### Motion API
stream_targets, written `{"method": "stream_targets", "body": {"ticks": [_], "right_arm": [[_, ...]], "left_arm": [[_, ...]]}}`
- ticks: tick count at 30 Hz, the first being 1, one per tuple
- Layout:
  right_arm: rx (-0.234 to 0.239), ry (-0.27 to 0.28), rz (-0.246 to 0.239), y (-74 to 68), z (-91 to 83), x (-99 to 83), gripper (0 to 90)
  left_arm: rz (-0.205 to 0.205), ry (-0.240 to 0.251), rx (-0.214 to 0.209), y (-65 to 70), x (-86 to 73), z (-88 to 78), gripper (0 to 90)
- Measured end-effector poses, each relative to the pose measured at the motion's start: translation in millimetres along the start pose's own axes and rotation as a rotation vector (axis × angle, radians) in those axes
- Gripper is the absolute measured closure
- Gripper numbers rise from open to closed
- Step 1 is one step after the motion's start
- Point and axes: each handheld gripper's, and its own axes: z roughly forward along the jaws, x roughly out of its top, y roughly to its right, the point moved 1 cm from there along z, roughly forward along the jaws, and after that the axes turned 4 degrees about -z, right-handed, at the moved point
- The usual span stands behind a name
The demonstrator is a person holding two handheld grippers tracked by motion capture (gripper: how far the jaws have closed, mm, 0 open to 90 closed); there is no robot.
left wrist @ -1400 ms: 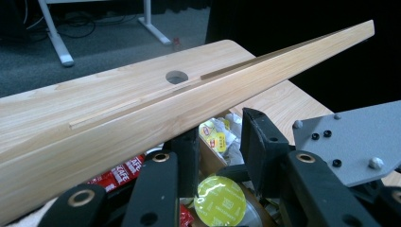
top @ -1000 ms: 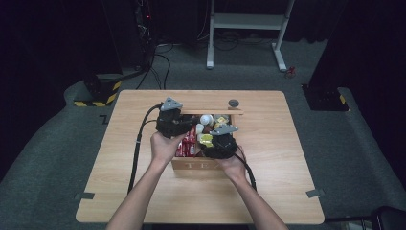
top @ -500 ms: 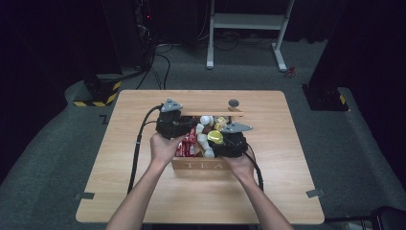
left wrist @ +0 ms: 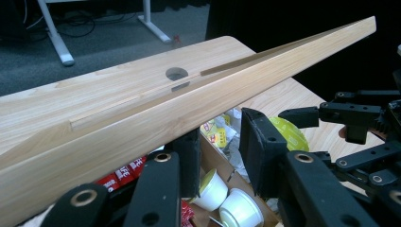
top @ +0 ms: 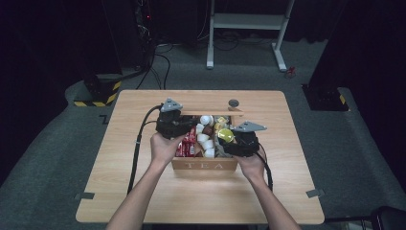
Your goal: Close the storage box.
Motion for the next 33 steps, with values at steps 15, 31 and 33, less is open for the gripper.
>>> {"method": "stream_targets", "body": {"ticks": [15,31,33], "right_arm": [[-0.054,0.014,0.008,17.6,-22.8,-1.1,37.8],[-0.102,0.031,0.055,41.9,-41.0,-8.8,37.8],[-0.111,0.028,0.059,44.9,-43.0,-10.4,37.8]], "left_arm": [[-0.006,-0.003,-0.002,0.2,-0.1,-0.1,68.8],[0.009,-0.008,0.005,0.8,-1.0,-0.1,68.6],[0.011,-0.009,0.004,0.9,-1.6,-0.2,68.5]]}}
